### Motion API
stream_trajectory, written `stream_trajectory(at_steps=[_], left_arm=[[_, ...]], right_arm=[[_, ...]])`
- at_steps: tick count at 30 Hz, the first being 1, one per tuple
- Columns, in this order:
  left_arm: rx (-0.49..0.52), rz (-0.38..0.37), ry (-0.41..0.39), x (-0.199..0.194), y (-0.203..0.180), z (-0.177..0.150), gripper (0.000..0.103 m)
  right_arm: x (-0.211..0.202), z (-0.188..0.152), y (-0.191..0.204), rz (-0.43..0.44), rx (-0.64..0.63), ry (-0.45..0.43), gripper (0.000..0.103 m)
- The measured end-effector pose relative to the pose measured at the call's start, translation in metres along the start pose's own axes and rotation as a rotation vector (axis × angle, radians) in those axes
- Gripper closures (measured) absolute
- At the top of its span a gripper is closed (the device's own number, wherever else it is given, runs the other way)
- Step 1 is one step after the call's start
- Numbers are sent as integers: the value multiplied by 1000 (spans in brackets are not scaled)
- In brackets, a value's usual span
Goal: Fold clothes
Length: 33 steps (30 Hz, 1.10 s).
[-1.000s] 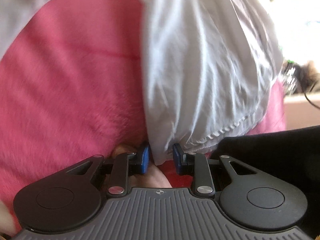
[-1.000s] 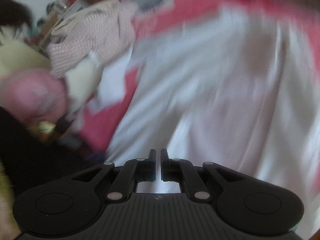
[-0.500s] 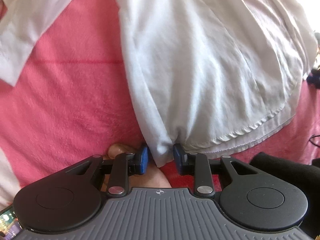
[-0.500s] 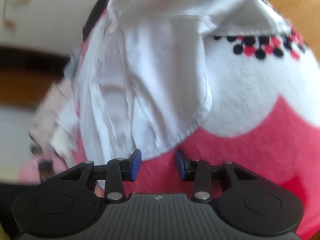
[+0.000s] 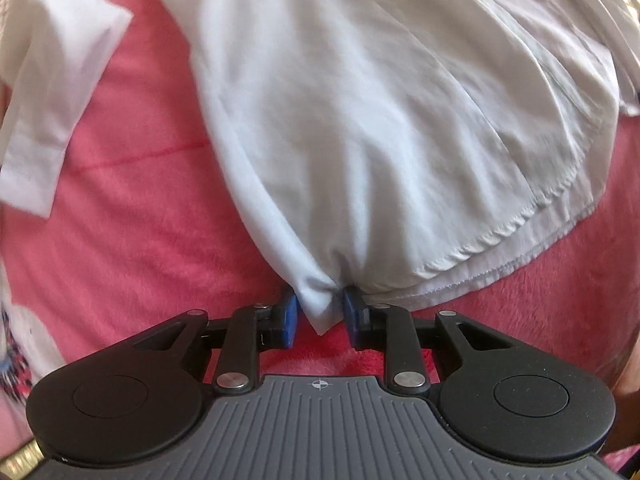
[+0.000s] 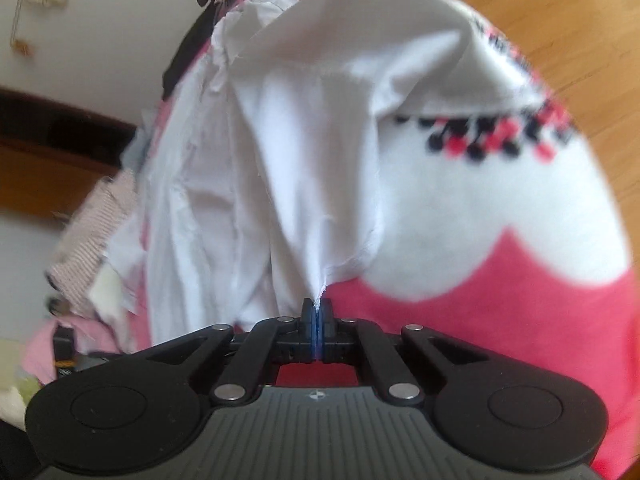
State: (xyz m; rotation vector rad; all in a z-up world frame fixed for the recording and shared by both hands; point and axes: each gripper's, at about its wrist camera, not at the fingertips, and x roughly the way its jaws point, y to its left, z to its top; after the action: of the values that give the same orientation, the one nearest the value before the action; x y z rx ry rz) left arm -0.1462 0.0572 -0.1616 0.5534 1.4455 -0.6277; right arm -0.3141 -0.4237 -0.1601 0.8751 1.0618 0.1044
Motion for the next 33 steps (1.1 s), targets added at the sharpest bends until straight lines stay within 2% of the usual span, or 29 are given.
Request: stream_trajectory(at_steps=[5, 8, 12, 14, 15, 16, 17, 18, 19, 22, 25, 27, 28, 31, 33], left_arm=[[55, -59, -79, -3, 13, -18, 79], [82, -82, -115, -4, 20, -27, 79], [97, -118, -146, -4, 32, -36, 79], [125, -122, -162, -5, 31, -38, 79], [138, -124, -171, -5, 28, -38, 79], [148, -125, -180, -5, 26, -38, 79], [150, -127, -186, -5, 28, -39, 79], [150, -129, -192, -5, 32, -39, 79], [142, -133, -195, -5, 42, -40, 79], [117, -135, -199, -4, 35, -39, 79], [102, -132, -207, -1, 27, -40, 78], [91, -128, -219, -1, 24, -42, 78], [85, -126, -226, -1, 23, -44, 78], [73, -123, -241, -1, 24, -48, 78], [71, -121, -243, -2, 25, -49, 78]], right_arm=[[-21, 6, 3, -151, -127, 32, 103], [-33, 12, 4, -225, -151, 58, 103], [-25, 19, 14, -313, -157, 136, 103], [-18, 18, 30, -376, -220, 159, 100], [-16, 15, 39, -425, -261, 172, 93], [-14, 12, 46, -479, -300, 186, 79], [-15, 7, 53, -537, -326, 180, 71], [-18, 2, 58, -597, -346, 165, 67], [-22, -5, 67, -614, -382, 141, 68], [-36, -29, 99, -602, -511, 54, 71], [-34, -61, 139, -396, -737, 25, 72], [-14, -86, 164, -287, -915, 59, 73], [-2, -99, 172, -255, -989, 85, 78], [32, -129, 182, -224, -1181, 147, 93], [51, -134, 186, -216, -1232, 145, 94]])
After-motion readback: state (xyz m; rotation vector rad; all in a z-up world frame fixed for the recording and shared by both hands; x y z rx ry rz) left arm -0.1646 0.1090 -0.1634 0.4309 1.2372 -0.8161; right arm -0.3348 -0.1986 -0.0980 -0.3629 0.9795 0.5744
